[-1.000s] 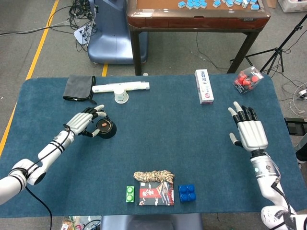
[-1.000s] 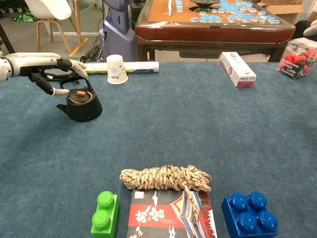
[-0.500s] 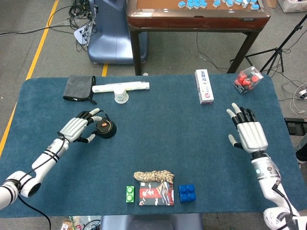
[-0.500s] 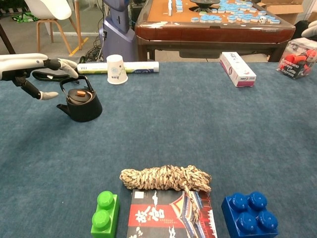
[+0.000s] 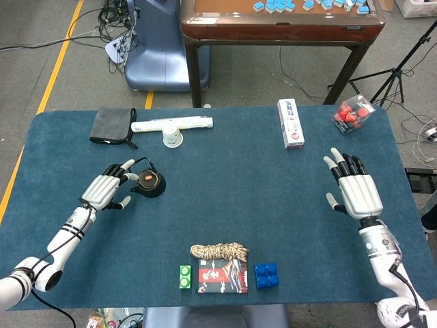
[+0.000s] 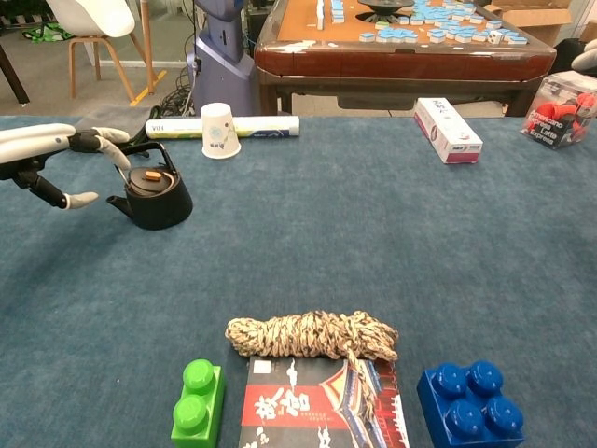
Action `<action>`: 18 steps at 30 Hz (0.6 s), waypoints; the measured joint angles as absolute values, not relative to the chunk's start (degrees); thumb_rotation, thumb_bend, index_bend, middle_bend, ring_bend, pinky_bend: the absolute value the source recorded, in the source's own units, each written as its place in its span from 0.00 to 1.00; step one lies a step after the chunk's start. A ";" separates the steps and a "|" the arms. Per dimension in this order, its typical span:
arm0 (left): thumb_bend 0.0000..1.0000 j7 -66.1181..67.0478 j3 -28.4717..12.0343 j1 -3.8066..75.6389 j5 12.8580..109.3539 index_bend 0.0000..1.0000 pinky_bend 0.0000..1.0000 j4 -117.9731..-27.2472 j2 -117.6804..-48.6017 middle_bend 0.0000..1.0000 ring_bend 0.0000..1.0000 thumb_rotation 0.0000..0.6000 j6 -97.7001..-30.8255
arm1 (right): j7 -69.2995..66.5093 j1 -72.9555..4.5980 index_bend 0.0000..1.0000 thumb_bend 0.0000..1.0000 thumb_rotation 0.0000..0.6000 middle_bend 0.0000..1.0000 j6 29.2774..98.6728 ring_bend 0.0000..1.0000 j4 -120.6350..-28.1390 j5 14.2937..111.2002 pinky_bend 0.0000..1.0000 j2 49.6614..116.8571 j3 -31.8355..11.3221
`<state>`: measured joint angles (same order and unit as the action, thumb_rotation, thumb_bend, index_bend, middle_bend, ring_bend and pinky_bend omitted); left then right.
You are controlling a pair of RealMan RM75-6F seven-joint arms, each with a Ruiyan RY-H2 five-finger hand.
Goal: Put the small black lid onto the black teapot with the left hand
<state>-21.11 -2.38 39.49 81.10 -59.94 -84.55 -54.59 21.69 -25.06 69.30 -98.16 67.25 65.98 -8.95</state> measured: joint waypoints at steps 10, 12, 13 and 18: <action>0.38 -20.80 -2.72 38.63 81.67 0.26 0.00 -60.30 -84.64 0.00 0.00 1.00 -55.36 | 21.47 -24.92 0.00 0.36 1.00 0.00 69.42 0.00 -98.11 67.61 0.00 66.11 -8.91; 0.38 -20.47 -2.89 38.52 81.40 0.26 0.00 -60.80 -84.64 0.00 0.00 1.00 -55.20 | 21.06 -24.87 0.00 0.36 1.00 0.00 69.39 0.00 -97.93 67.68 0.00 66.09 -8.91; 0.38 -20.29 -2.98 38.47 81.26 0.26 0.00 -61.01 -84.66 0.00 0.00 1.00 -55.13 | 20.81 -24.85 0.00 0.36 1.00 0.00 69.33 0.00 -97.81 67.72 0.00 66.08 -8.92; 0.38 -17.94 -3.59 38.28 80.25 0.26 0.00 -61.59 -85.09 0.00 0.00 1.00 -54.86 | 18.93 -24.79 0.00 0.36 1.00 0.00 68.55 0.00 -96.54 68.43 0.00 66.08 -8.67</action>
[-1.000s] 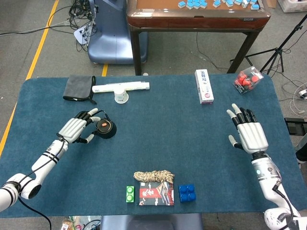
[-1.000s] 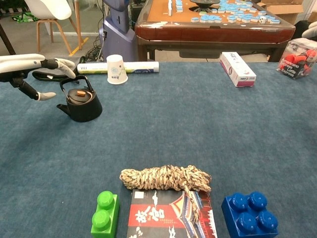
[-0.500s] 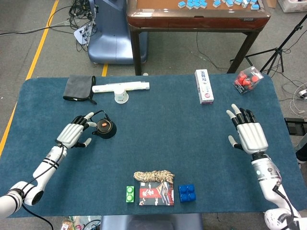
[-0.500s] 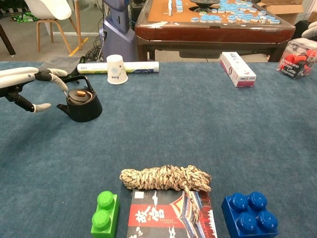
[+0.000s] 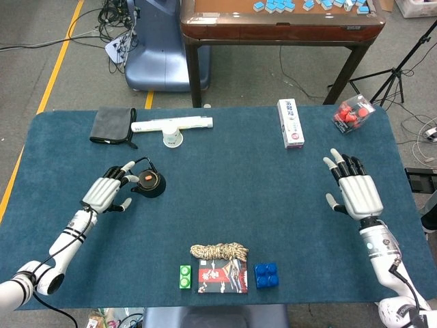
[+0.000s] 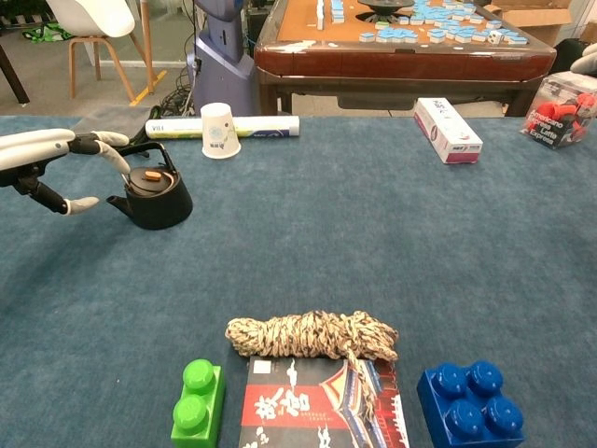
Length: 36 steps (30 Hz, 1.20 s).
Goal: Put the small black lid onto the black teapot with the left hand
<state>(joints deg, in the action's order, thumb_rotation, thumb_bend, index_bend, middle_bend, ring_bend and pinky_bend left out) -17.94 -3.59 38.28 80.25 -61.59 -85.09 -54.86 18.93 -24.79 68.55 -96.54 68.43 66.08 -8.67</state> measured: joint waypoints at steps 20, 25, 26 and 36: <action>0.38 -11.95 -5.45 38.03 76.93 0.26 0.00 -63.99 -86.35 0.00 0.00 1.00 -52.76 | 12.85 -23.77 0.00 0.36 1.00 0.00 67.97 0.00 -92.79 71.09 0.00 65.82 -8.28; 0.38 -11.98 -5.63 37.61 77.20 0.26 0.00 -66.59 -84.76 0.00 0.00 1.00 -53.51 | 11.69 -23.61 0.00 0.36 1.00 0.00 67.83 0.00 -92.00 71.58 0.00 65.93 -8.20; 0.38 -11.76 -5.64 37.44 77.27 0.26 0.00 -67.62 -83.99 0.00 0.00 1.00 -53.78 | 11.30 -23.62 0.00 0.36 1.00 0.00 67.73 0.00 -91.69 71.73 0.00 66.02 -8.21; 0.38 -6.65 -5.78 35.48 76.53 0.26 0.00 -81.30 -75.88 0.00 0.00 1.00 -56.03 | 8.09 -22.99 0.00 0.36 1.00 0.00 68.30 0.00 -90.48 74.58 0.00 65.82 -7.71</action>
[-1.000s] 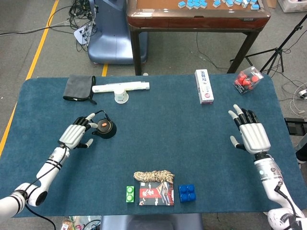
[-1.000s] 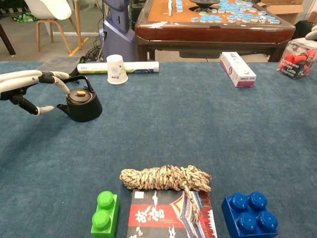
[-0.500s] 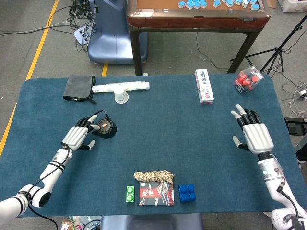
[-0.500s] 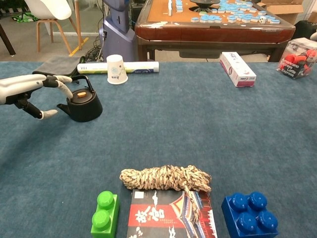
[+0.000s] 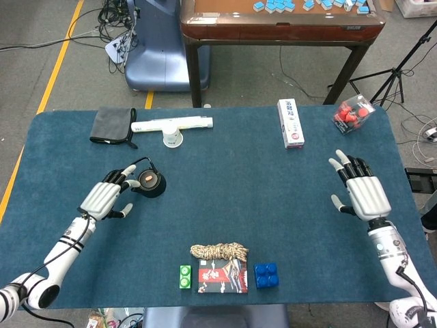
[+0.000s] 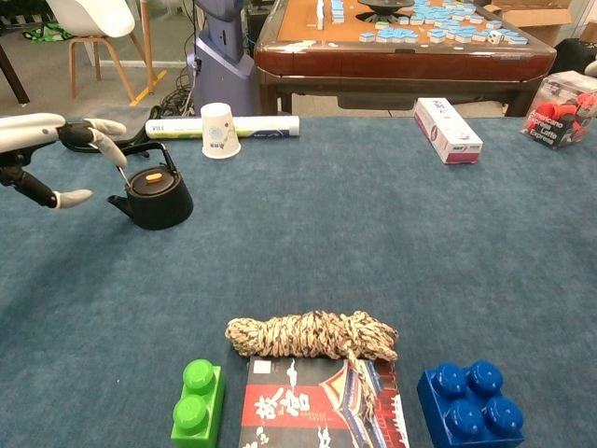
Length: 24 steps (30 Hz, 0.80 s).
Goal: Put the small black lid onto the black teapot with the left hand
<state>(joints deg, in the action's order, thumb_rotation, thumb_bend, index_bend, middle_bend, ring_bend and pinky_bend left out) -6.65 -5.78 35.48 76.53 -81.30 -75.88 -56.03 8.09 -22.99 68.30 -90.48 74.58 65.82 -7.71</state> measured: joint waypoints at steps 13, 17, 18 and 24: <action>0.38 2.73 -1.21 25.05 80.47 0.26 0.00 -96.27 -67.22 0.00 0.00 1.00 -70.76 | 5.42 -17.00 0.00 0.36 1.00 0.00 76.24 0.00 -93.18 80.88 0.00 63.43 -4.14; 0.38 3.40 1.14 20.32 83.03 0.26 0.00 -95.82 -67.42 0.00 0.00 1.00 -76.49 | 4.82 -13.43 0.00 0.36 1.00 0.00 81.01 0.00 -94.19 84.11 0.00 62.76 -2.08; 0.38 3.54 1.54 19.35 83.45 0.26 0.00 -95.42 -67.60 0.00 0.00 1.00 -77.65 | 4.67 -12.54 0.00 0.36 1.00 0.00 82.06 0.00 -94.29 84.81 0.00 62.66 -1.55; 0.38 5.23 3.62 13.40 86.15 0.26 0.00 -92.50 -69.61 0.00 0.00 1.00 -85.20 | 3.51 -6.73 0.00 0.36 1.00 0.00 88.31 0.00 -93.37 89.45 0.00 62.67 2.25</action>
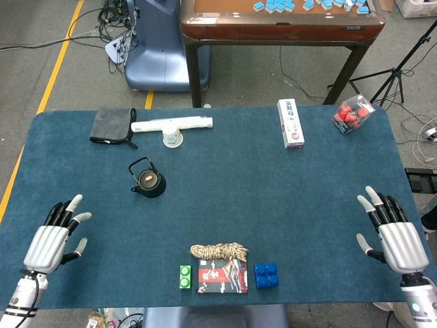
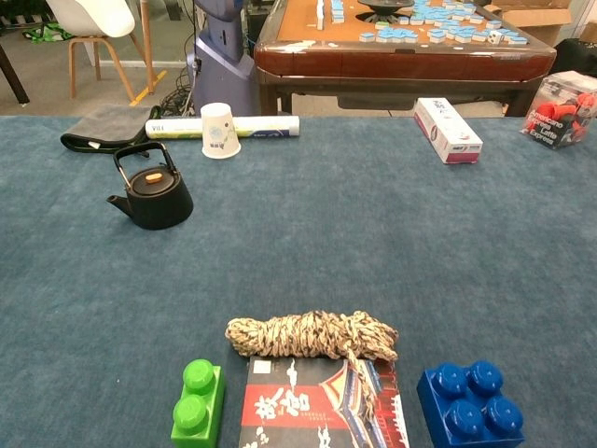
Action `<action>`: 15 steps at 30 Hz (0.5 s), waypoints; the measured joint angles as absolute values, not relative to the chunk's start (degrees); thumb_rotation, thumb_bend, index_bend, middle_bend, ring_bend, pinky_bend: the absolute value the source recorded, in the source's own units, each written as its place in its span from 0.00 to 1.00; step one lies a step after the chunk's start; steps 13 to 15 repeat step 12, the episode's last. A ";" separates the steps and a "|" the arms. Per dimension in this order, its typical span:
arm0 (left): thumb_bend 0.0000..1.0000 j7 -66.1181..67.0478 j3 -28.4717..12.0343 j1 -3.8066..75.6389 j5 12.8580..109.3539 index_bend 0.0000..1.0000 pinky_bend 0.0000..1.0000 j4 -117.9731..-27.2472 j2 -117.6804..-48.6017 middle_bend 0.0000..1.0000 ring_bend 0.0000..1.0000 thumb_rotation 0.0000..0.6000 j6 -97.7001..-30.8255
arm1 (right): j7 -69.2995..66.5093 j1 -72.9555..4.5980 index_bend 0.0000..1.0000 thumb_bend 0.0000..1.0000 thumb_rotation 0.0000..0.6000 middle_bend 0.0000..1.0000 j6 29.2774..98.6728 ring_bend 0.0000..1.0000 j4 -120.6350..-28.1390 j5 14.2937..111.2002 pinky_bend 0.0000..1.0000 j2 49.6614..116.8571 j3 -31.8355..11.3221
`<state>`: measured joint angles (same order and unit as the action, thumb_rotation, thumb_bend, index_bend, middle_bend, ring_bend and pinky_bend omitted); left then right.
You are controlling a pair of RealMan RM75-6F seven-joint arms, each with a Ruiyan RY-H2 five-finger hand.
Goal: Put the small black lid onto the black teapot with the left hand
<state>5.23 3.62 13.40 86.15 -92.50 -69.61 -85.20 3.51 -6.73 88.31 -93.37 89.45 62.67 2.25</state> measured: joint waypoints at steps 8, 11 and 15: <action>0.38 5.22 5.32 6.98 88.84 0.26 0.00 -88.74 -71.97 0.00 0.00 1.00 -91.64 | -0.58 -0.64 0.00 0.36 1.00 0.00 95.05 0.00 -87.57 94.00 0.00 64.31 5.55; 0.38 5.20 5.64 6.08 89.97 0.26 0.00 -88.11 -72.61 0.00 0.00 1.00 -92.29 | -2.05 1.03 0.00 0.36 1.00 0.00 96.69 0.00 -85.94 95.05 0.00 64.64 6.14; 0.38 5.30 5.72 5.87 90.34 0.26 0.00 -87.97 -72.82 0.00 0.00 1.00 -92.41 | -2.26 1.38 0.00 0.36 1.00 0.00 97.01 0.00 -85.67 95.33 0.00 64.67 6.26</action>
